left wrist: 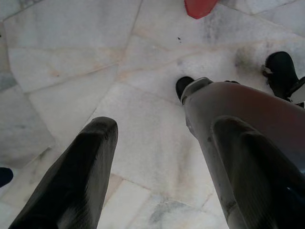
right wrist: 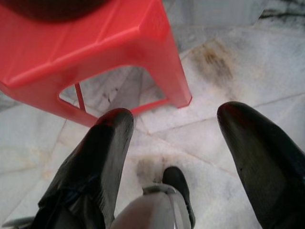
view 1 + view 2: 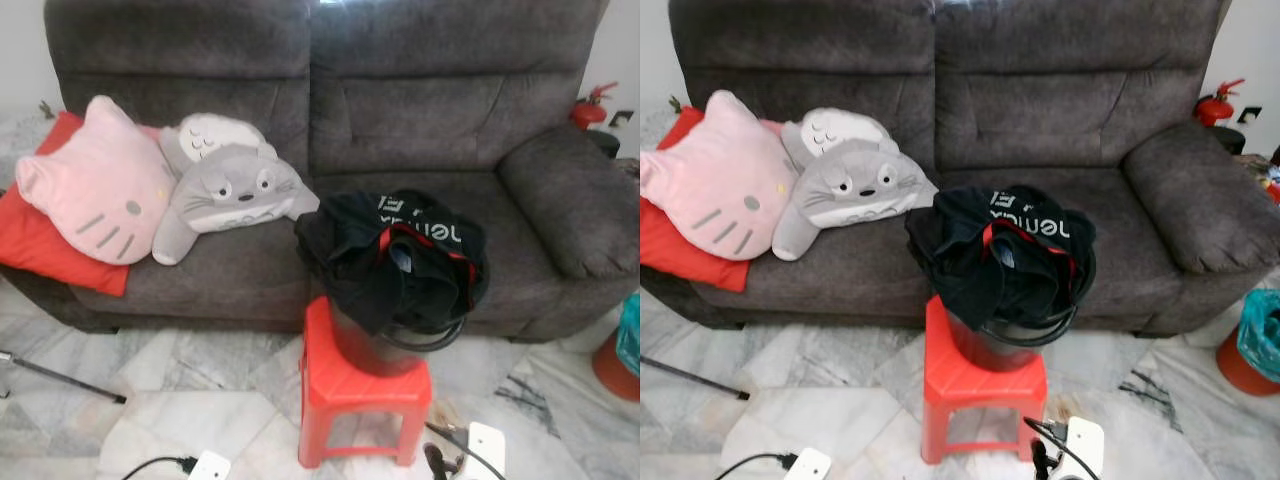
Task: Hang hanger
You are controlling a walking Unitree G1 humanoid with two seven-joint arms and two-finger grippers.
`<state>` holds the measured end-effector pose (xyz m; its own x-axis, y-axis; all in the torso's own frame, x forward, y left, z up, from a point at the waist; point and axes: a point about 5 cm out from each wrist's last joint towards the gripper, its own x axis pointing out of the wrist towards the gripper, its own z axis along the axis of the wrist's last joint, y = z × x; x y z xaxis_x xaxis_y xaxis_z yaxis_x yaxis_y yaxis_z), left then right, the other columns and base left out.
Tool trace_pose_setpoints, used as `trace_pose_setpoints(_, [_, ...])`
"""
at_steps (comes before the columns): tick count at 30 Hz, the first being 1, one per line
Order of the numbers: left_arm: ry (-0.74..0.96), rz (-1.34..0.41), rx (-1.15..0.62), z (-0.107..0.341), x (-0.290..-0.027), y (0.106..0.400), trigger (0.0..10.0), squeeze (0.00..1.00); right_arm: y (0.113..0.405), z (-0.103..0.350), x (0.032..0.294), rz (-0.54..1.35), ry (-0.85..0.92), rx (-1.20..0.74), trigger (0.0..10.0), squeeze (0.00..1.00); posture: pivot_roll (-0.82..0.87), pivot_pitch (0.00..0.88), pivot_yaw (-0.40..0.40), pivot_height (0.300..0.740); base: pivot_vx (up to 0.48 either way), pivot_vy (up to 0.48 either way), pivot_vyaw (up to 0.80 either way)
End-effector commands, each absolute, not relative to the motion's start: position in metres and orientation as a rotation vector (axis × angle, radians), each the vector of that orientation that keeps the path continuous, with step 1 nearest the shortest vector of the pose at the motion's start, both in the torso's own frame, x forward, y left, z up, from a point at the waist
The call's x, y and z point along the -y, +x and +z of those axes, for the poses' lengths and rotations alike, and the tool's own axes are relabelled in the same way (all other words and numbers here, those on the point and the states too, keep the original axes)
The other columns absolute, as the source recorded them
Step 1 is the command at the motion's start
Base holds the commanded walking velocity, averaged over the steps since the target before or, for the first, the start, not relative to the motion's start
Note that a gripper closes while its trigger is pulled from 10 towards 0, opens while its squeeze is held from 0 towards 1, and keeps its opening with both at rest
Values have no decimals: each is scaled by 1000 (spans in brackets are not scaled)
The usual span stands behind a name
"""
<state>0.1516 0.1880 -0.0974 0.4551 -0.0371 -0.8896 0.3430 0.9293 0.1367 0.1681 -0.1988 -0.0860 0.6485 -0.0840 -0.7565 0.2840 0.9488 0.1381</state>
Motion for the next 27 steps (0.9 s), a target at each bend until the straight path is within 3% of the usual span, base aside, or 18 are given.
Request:
trace_pose_setpoints(1, [338,-247,-1099,-99,-190,147,10000,0,174,-83,199,-217,260,-812,10000,0,-155,0,15,740,0,0,0])
trace_pose_setpoints(19, [344,-208,-1068,-93,-189,163,10000,0,188,-75,194,-174,220,-742,10000,0,-167,0,47,740,0,0,0])
trace_pose_setpoints(27, [307,-113,-1078,-95,-194,159,10000,0,188,-76,187,-125,206,-751,10000,0,-94,0,5,740,0,0,0])
